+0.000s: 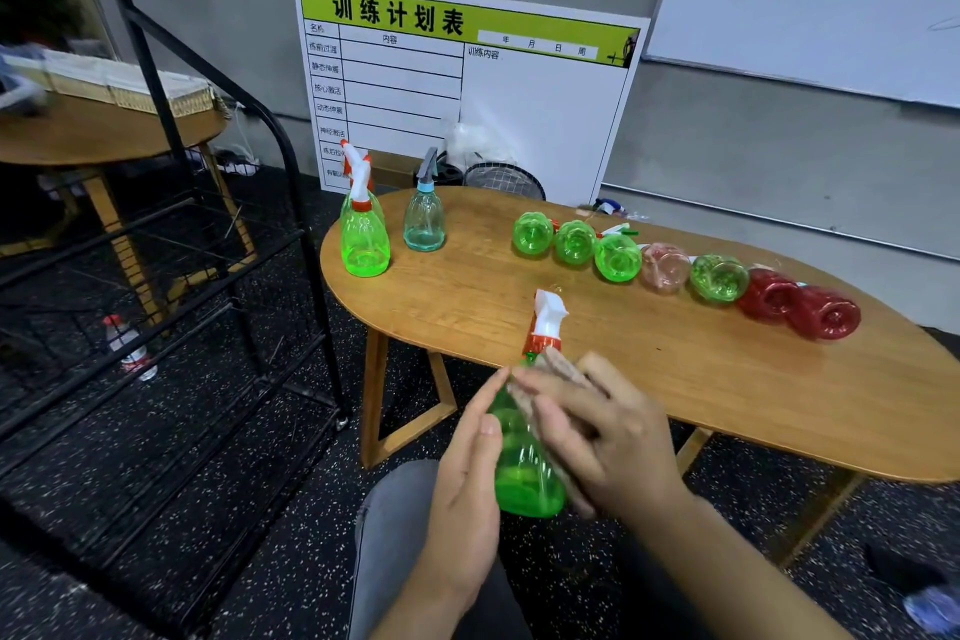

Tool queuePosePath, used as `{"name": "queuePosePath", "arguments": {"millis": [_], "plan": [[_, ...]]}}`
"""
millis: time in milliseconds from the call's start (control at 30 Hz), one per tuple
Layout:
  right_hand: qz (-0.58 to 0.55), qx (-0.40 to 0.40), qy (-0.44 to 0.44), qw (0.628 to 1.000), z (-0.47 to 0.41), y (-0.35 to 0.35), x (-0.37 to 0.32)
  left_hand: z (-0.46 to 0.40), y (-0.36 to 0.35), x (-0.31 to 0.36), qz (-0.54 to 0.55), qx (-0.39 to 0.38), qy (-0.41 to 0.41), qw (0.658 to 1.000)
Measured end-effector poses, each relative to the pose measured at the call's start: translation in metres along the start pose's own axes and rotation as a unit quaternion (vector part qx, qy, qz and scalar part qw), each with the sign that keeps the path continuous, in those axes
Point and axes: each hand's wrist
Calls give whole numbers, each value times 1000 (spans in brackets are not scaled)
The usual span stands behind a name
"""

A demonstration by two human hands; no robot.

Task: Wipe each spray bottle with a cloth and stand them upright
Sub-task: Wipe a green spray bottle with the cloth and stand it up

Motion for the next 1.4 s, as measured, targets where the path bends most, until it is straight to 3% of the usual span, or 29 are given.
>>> {"name": "queuePosePath", "arguments": {"millis": [100,233,300,433,500,567,733,833,933,1100,1167,1233,1400], "plan": [[-23,16,-67,997,-8,3,10,2,-2,0,-6,-8,-5,1000],[-38,24,-57,997,3,-3,1,-1,-1,-4,0,17,5,1000],[-34,2,-12,999,14,-4,-7,0,0,-5,9,20,15,1000],[36,-68,164,983,35,-2,-12,0,4,-6,29,8,19,999],[53,-80,200,975,33,1,-8,-1,5,-6,25,-2,16,1000],[40,-79,173,981,25,2,-2,0,3,-5,8,-5,15,1000],[-41,11,-65,997,-2,-2,13,0,-2,-3,0,-2,10,1000],[-47,20,-86,995,-3,-6,12,0,-1,-3,4,0,6,1000],[-41,7,-39,998,8,-9,-3,-1,2,-2,13,15,17,1000],[39,-85,162,982,39,-8,-14,-2,6,0,45,22,13,999],[42,-80,171,981,35,-4,-11,-1,4,2,38,8,6,999],[30,-60,134,989,24,-2,-6,0,2,1,11,12,-5,1000],[-86,18,-81,993,-4,-2,12,0,0,-5,-11,14,12,1000]]}}
Point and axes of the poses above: each hand's wrist, its own z-axis away from the middle knuckle, its own y-axis out of the back of the hand, x = y × z, and after that the axes turned 3 degrees about -x, right-handed
